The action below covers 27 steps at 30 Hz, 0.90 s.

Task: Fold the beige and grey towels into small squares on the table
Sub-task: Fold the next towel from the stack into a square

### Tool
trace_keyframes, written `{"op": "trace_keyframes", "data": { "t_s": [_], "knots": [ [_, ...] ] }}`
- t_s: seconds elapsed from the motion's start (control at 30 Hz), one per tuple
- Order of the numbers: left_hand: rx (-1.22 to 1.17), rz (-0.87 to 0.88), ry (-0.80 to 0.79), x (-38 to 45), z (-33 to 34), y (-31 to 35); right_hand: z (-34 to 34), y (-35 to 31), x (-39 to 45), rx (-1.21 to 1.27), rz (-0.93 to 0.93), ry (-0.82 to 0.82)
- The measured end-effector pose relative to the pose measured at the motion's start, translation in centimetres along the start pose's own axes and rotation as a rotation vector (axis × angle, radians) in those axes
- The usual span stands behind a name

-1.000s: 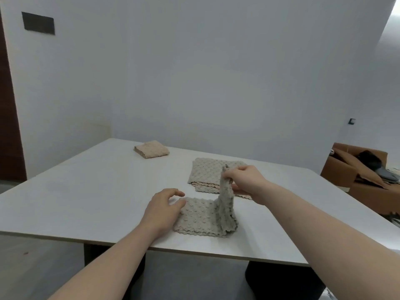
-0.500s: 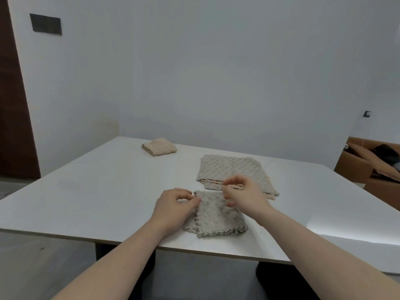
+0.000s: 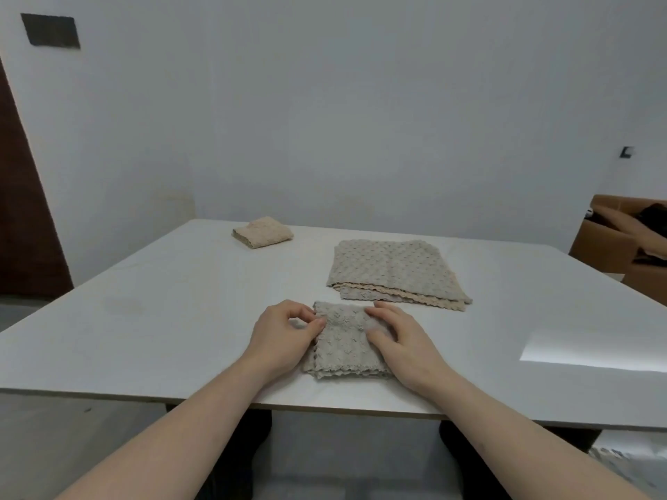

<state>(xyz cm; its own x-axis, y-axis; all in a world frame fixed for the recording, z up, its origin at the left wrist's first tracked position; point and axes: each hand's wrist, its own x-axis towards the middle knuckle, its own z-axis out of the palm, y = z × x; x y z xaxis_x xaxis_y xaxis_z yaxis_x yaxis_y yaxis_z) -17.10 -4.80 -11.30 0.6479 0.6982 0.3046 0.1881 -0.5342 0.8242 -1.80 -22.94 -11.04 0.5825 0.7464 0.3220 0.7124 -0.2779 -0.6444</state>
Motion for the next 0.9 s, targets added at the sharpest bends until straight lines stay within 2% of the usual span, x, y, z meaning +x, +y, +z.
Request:
{"op": "trace_keyframes", "data": {
  "t_s": [0.2,0.33,0.63,0.9],
  "knots": [
    [0.080,-0.065,0.020,0.1,0.3,0.1,0.3,-0.2,-0.1,-0.239,0.028,-0.148],
    [0.137,-0.083,0.032,0.1,0.5,0.4,0.5,-0.2,0.1,-0.312,0.068,-0.214],
    [0.253,-0.077,0.019,-0.5,0.5,1.0,0.4,-1.0,-0.7,-0.395,0.123,-0.276],
    [0.223,-0.056,0.042,-0.5,0.5,1.2,0.5,-1.3,-1.0,-0.416,0.125,-0.259]
  ]
}}
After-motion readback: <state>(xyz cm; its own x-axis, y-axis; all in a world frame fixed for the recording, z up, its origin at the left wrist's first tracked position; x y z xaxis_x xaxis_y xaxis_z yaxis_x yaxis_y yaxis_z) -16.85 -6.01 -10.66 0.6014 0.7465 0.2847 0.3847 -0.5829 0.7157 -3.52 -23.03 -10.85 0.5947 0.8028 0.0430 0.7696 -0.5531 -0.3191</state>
